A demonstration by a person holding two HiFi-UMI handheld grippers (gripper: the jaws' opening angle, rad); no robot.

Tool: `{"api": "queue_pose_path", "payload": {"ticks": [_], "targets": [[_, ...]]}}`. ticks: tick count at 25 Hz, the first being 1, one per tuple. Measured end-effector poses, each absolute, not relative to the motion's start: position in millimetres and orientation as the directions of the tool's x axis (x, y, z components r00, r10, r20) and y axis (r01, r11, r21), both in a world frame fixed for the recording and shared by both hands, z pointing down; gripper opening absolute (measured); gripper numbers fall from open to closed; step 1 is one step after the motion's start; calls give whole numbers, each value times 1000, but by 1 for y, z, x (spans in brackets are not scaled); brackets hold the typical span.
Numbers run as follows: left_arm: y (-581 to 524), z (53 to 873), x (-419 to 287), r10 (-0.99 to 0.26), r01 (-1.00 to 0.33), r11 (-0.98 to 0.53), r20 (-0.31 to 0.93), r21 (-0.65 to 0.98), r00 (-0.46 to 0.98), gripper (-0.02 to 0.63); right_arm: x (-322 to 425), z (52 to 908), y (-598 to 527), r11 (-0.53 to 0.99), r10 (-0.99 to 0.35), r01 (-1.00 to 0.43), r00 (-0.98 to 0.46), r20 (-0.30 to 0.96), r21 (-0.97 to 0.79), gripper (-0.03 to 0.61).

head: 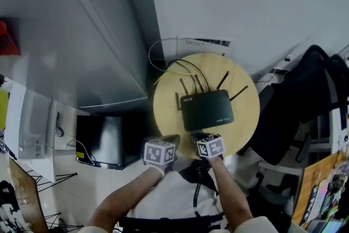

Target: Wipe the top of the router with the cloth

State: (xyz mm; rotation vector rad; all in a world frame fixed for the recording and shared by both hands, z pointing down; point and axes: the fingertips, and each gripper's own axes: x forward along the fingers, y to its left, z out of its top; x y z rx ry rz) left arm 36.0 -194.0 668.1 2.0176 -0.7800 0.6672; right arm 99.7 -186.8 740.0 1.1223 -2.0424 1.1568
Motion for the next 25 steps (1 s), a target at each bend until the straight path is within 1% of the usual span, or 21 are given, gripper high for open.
{"api": "queue_pose_path", "payload": {"ticks": [13,20,25], "targets": [[-201,670,-7,-221,-683,-501,685,531,694,-2,54,743,-196,216,-435,-883,-469,769,-417,37],[-206,671,-28,-196,-664,-511,678,546,708,-2,36,726,-192,116,-478,-898,-424,769,-424,37],[-213,667,-41,-199,-656,-515,668,551,717,-2,18,720,-218,76,-518,-909,-387,763,-410,38]]}}
